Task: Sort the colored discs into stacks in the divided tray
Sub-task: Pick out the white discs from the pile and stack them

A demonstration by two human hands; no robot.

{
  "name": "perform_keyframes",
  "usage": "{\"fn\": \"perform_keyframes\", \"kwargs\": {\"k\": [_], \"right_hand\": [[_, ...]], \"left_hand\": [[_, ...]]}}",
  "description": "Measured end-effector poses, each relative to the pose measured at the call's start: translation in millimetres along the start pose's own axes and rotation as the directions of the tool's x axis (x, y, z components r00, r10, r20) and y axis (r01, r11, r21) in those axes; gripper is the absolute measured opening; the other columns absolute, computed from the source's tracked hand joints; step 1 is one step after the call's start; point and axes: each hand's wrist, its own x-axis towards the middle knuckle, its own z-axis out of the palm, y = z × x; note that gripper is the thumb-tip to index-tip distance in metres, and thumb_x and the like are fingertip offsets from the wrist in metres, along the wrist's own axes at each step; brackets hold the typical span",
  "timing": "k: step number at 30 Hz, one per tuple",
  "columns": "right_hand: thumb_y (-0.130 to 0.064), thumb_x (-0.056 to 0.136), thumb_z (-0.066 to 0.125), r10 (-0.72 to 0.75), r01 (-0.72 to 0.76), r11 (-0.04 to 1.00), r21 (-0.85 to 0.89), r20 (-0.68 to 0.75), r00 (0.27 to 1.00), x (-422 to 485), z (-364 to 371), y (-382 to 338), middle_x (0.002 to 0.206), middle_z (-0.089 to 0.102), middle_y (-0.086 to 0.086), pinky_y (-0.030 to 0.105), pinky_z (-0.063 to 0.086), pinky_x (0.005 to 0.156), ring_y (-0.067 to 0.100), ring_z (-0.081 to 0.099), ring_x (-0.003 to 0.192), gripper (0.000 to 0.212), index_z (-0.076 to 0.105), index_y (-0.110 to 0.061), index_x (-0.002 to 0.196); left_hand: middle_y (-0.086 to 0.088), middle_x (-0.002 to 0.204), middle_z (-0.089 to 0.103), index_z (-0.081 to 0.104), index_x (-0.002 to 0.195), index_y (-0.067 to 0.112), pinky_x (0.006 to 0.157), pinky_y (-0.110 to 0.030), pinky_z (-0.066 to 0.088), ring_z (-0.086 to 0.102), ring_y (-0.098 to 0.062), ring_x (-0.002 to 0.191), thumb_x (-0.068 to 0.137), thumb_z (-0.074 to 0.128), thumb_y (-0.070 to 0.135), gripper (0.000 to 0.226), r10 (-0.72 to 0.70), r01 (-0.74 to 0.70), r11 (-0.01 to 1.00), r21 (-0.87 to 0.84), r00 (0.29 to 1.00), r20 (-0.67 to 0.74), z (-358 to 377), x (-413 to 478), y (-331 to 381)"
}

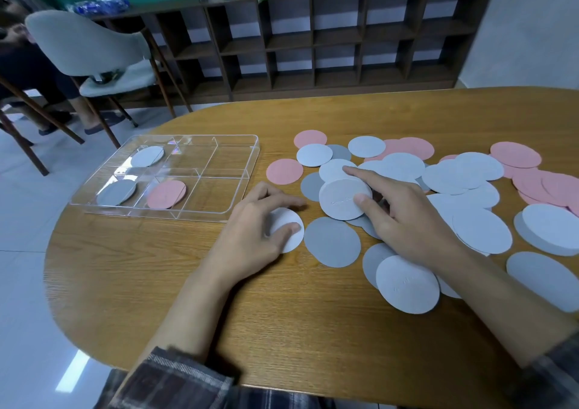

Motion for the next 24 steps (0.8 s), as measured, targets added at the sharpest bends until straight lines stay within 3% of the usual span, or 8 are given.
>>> {"fn": "perform_keyframes", "kwargs": {"k": [4, 6, 9, 13, 16, 19, 21, 24], "right_hand": [[-0.016, 0.105, 0.053, 0.009, -0.009, 1.0, 0.022, 0.004, 1.0, 0, 1, -1, 0.068, 0.043, -0.003, 0.014, 0.036, 0.062, 0.006, 0.043, 0.065, 0.053, 0.042, -0.03, 0.155], [-0.015, 0.105, 0.053, -0.001, 0.001, 0.999, 0.032, 0.005, 1.0, 0, 1, -2, 0.068, 0.041, -0.004, 0.014, 0.036, 0.062, 0.005, 0.042, 0.064, 0.053, 0.042, -0.03, 0.155], [-0.015, 0.105, 0.052, -0.005, 0.005, 0.999, 0.054, 0.003, 1.0, 0, 1, -1, 0.067, 0.043, -0.002, 0.017, 0.037, 0.061, 0.007, 0.044, 0.064, 0.051, 0.044, -0.031, 0.153], [-0.019, 0.108, 0.047, 0.027, -0.03, 0.993, 0.114, 0.025, 0.999, -2, -2, -2, 0.073, 0.057, 0.012, 0.039, 0.046, 0.07, 0.025, 0.056, 0.072, 0.046, 0.047, -0.035, 0.151], [-0.019, 0.108, 0.046, 0.048, -0.051, 0.987, 0.153, 0.021, 0.999, -4, -6, -2, 0.073, 0.059, 0.016, 0.034, 0.046, 0.065, 0.028, 0.055, 0.07, 0.045, 0.051, -0.038, 0.148], [-0.019, 0.109, 0.043, 0.084, -0.081, 0.978, 0.192, -0.009, 0.996, -4, -10, 1, 0.069, 0.061, 0.011, 0.029, 0.049, 0.067, 0.017, 0.057, 0.066, 0.043, 0.054, -0.04, 0.145], [-0.019, 0.109, 0.041, 0.111, -0.102, 0.976, 0.193, -0.038, 0.993, -3, -15, 4, 0.067, 0.062, 0.006, 0.034, 0.051, 0.072, 0.009, 0.056, 0.065, 0.043, 0.054, -0.041, 0.144], [-0.018, 0.109, 0.04, 0.131, -0.117, 0.974, 0.195, -0.06, 0.99, -1, -22, 7, 0.068, 0.064, 0.003, 0.039, 0.053, 0.079, 0.008, 0.056, 0.067, 0.045, 0.053, -0.041, 0.146]], "left_hand": [[0.011, 0.116, 0.074, 0.076, 0.118, 0.023, 0.098, -0.024, 0.05, 0.068, -0.006, 0.112, 0.093, 0.072, 0.002, 0.032, -0.116, 0.093, 0.942, -0.321, 0.992, -0.051, -2, 2, 5], [0.006, 0.109, 0.079, 0.078, 0.115, 0.019, 0.09, -0.022, 0.054, 0.072, -0.007, 0.104, 0.092, 0.075, 0.002, 0.028, -0.184, 0.137, 0.87, -0.473, 0.982, -0.053, -2, 1, 10], [0.002, 0.106, 0.08, 0.078, 0.113, 0.013, 0.082, -0.017, 0.052, 0.072, -0.007, 0.096, 0.09, 0.078, 0.003, 0.024, -0.197, 0.124, 0.814, -0.567, 0.978, -0.069, 1, 3, 15], [0.002, 0.108, 0.08, 0.077, 0.114, 0.011, 0.086, -0.02, 0.054, 0.073, -0.008, 0.1, 0.09, 0.078, 0.005, 0.025, -0.167, 0.092, 0.824, -0.56, 0.982, -0.084, 11, 11, 22], [0.007, 0.111, 0.078, 0.077, 0.116, 0.015, 0.09, -0.028, 0.056, 0.072, -0.016, 0.102, 0.088, 0.082, 0.011, 0.029, -0.151, 0.056, 0.834, -0.549, 0.98, -0.13, 20, 22, 31], [0.004, 0.105, 0.073, 0.08, 0.115, 0.024, 0.084, -0.041, 0.056, 0.067, -0.024, 0.101, 0.088, 0.083, 0.027, 0.027, -0.107, 0.015, 0.89, -0.456, 0.978, -0.178, 32, 36, 38], [0.001, 0.097, 0.068, 0.081, 0.112, 0.028, 0.077, -0.032, 0.051, 0.063, -0.019, 0.093, 0.087, 0.083, 0.036, 0.027, -0.086, 0.006, 0.937, -0.35, 0.973, -0.215, 40, 44, 42], [0.0, 0.087, 0.064, 0.082, 0.107, 0.029, 0.069, -0.021, 0.041, 0.055, -0.017, 0.078, 0.087, 0.083, 0.038, 0.022, -0.06, -0.011, 0.949, -0.316, 0.974, -0.217, 50, 56, 52]]}}
